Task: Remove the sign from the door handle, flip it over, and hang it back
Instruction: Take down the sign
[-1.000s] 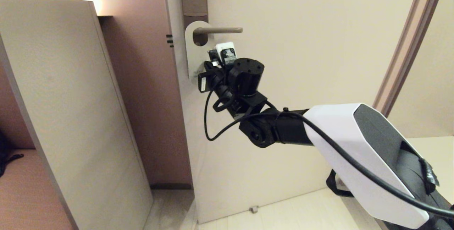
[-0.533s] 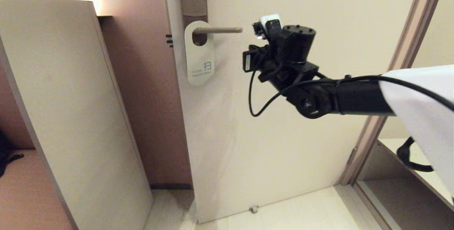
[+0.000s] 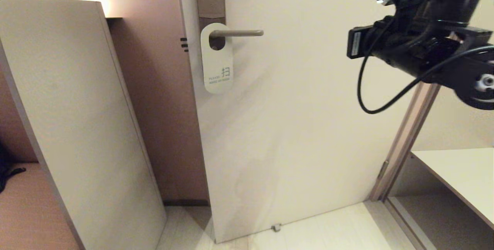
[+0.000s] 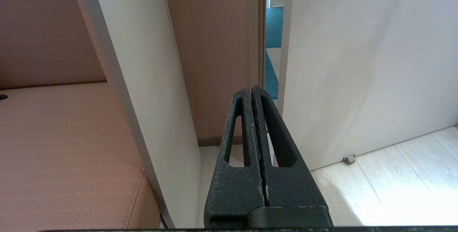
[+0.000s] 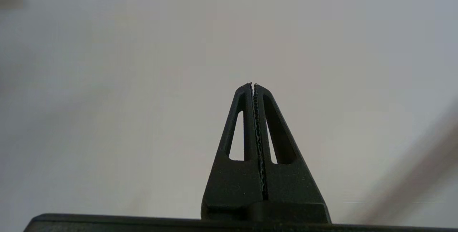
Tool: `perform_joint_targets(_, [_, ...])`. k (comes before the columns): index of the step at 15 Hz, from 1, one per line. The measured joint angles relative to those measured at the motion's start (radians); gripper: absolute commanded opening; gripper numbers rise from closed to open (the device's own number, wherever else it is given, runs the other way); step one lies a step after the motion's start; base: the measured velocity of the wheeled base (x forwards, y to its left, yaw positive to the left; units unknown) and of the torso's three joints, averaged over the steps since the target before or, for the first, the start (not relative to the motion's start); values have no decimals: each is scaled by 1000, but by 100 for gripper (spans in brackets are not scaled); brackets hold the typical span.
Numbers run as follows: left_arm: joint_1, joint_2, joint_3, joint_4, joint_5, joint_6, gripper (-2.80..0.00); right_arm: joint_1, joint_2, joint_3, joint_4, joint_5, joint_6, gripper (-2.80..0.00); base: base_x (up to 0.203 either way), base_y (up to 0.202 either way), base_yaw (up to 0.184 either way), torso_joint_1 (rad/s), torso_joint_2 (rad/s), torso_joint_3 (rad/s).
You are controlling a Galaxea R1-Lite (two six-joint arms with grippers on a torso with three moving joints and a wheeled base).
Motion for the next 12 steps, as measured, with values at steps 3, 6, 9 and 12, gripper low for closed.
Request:
perform_joint_targets(3, [0,0,0,0,0,1,-280,-82,-183,115,150,-39,2,-280,0,0,0,0,0,0])
perform_joint_targets(6, [0,0,0,0,0,-1,-280,-203,-369,264,252,-39,6,-280,0,0,0,0,0,0])
perform_joint_targets(9, [0,0,0,0,0,0,-280,-288,-550,443,273,14,5,-280,0,0,0,0,0,0])
perform_joint_targets(12, [0,0,0,0,0,0,-280,-336,-734,618,278,66,8,-280,0,0,0,0,0,0])
